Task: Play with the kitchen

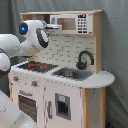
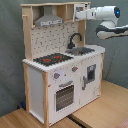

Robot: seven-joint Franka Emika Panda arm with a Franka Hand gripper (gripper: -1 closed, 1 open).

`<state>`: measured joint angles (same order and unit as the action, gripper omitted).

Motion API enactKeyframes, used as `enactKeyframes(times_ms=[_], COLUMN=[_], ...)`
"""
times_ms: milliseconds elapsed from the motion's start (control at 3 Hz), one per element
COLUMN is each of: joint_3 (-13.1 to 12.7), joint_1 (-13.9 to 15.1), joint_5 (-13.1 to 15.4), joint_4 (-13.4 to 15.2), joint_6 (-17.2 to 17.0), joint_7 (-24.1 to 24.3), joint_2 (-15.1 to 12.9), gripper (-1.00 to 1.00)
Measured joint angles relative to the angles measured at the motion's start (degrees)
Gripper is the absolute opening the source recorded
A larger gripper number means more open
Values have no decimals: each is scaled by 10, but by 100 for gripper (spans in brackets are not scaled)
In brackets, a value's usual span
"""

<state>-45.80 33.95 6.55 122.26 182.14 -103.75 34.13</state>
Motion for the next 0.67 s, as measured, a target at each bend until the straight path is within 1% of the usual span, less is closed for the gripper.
enactKeyframes(times_ms=[333,667], joint_3=[15,40], joint_1=[-15,-51], joint_5=[0,-3], joint_4=[-15,-15], joint_6=[0,5], joint_7=[-2,13], joint_2=[2,37], gripper=[100,100])
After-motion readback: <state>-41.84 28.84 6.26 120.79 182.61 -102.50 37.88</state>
